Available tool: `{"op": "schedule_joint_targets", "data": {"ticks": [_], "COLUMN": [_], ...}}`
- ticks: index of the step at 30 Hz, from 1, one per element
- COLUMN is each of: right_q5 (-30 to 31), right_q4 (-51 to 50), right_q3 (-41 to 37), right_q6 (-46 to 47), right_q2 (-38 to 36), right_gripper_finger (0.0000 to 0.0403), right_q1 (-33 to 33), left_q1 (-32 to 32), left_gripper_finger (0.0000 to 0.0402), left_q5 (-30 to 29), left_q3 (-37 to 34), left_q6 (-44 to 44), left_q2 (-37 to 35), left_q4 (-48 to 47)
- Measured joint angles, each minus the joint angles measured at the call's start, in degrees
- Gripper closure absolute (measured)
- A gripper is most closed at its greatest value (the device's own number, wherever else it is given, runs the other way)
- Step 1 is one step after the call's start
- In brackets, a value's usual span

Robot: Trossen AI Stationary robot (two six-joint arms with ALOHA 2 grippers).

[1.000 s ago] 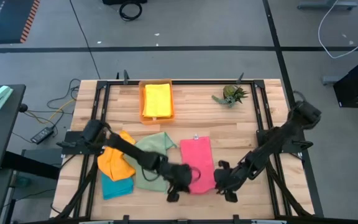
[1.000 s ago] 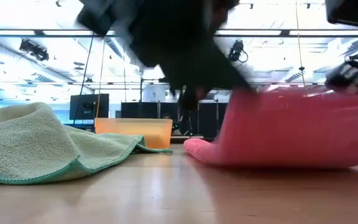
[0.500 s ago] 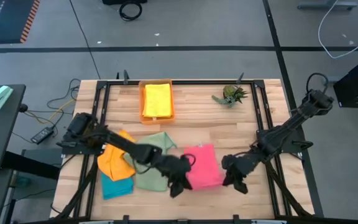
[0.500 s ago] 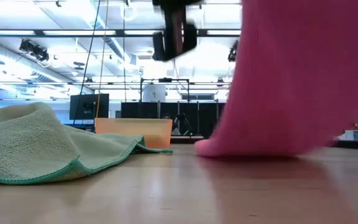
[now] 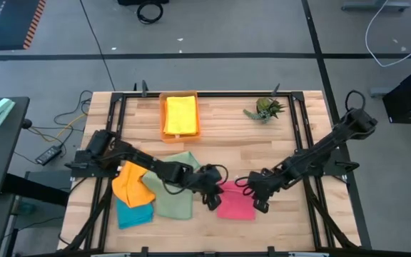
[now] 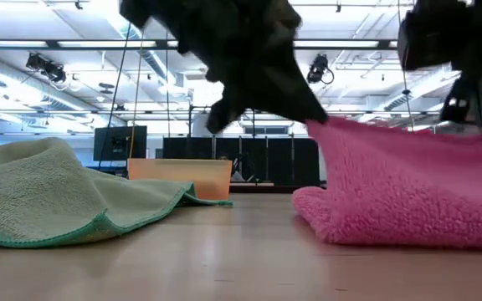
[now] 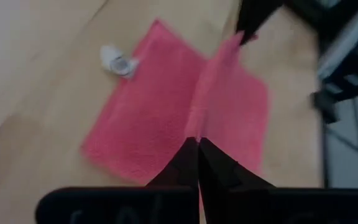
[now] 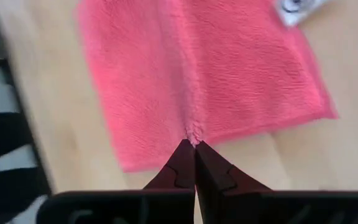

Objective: Fold microfiber towels
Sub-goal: Fold the pink microfiber cloth

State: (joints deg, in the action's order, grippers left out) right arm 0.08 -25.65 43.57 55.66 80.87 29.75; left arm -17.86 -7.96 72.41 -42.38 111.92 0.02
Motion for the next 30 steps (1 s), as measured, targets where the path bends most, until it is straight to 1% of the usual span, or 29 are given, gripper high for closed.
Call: {"op": "schedule_joint_targets", "data": {"ticks": [4,7,12,16,23,26,30], "right_q5": [0.4,2.0,5.1,5.7,7.4,8.5,9.9], "right_q4": [0.0,0.1,0.4,0.0,-0.9,-1.0,-2.3], "right_q3": [0.0,0.0,0.0,0.0,0.0,0.0,0.0], "right_q6": [-1.3,-1.9,-2.9,-3.2,-3.4,-3.7,-2.2], "right_q2": [1.5,2.1,2.2,2.2,2.2,2.2,2.2], "right_gripper_finger": [0.0400,0.0400,0.0400,0.0400,0.0400,0.0389,0.0359], "right_q1": [-1.7,-3.2,-5.2,-6.4,-7.2,-7.3,-7.3], "left_q1": [1.8,2.4,2.9,3.7,5.2,5.6,5.8], "left_gripper_finger": [0.0397,0.0397,0.0393,0.0397,0.0386,0.0388,0.0379], "left_q5": [2.4,4.0,4.1,4.0,3.9,3.9,3.7], "left_q3": [-0.1,-0.1,-0.1,-0.1,-0.1,-0.1,-0.1], "left_q6": [1.3,1.5,2.6,2.6,2.7,2.7,3.0], "left_q2": [2.0,3.0,3.4,3.4,3.4,3.4,3.4], "left_q4": [-1.1,-1.3,-1.5,-1.7,-2.9,-2.9,-2.9]}}
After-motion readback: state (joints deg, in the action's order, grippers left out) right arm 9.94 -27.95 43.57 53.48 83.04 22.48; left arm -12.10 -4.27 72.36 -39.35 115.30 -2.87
